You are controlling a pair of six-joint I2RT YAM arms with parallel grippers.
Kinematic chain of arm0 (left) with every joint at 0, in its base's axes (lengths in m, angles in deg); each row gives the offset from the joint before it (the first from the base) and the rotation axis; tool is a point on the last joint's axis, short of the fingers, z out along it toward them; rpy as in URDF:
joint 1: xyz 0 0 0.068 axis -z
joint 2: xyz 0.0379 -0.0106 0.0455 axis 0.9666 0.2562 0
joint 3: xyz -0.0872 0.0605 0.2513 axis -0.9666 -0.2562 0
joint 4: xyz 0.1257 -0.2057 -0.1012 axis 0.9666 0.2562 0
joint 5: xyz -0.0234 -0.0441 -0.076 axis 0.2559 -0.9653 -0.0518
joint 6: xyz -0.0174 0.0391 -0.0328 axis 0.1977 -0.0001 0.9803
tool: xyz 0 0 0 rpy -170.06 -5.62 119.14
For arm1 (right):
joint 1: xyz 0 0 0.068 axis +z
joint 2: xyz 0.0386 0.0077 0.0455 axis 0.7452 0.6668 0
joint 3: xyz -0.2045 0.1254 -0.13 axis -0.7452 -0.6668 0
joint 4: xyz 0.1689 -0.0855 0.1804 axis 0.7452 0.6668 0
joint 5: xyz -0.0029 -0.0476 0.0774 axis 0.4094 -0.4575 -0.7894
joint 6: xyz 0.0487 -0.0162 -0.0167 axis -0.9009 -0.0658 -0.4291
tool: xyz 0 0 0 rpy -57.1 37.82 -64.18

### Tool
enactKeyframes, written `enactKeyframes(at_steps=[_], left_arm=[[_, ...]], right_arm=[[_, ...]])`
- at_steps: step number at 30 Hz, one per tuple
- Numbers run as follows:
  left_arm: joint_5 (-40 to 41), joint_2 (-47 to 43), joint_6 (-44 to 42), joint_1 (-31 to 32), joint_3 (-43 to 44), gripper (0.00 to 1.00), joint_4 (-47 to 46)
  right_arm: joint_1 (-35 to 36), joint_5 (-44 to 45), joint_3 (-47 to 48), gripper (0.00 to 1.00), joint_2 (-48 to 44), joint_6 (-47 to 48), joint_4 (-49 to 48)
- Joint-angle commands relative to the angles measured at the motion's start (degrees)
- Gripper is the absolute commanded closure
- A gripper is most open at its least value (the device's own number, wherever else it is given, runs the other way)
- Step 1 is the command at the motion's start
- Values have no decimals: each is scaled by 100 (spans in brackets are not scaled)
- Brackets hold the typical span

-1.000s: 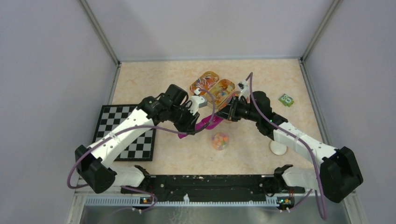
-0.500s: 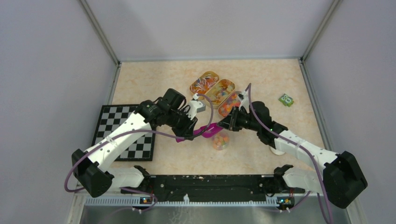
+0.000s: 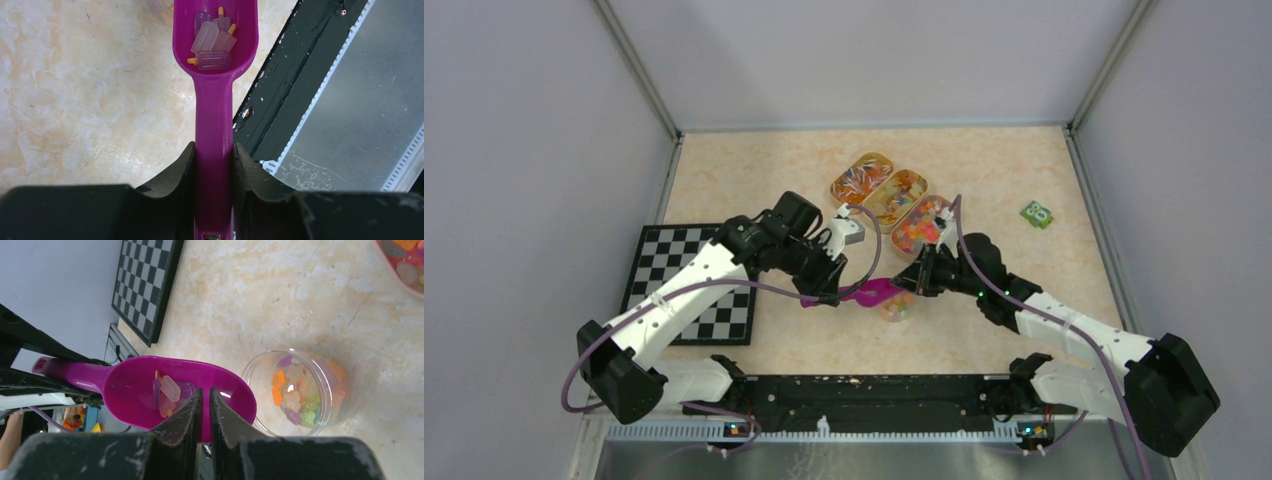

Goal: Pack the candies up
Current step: Place the fake candies in the packing bottle.

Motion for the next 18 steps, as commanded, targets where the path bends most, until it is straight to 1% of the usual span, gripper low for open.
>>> enactKeyframes(at_steps=[1,18], left_arm=[[-215,-142,98,-2,0,100,-422],[-192,368,206,0,125,100,-515]], right_arm=[[188,66,-94,91,-145,2,-10],[418,343,-492,91,-394,101,119]])
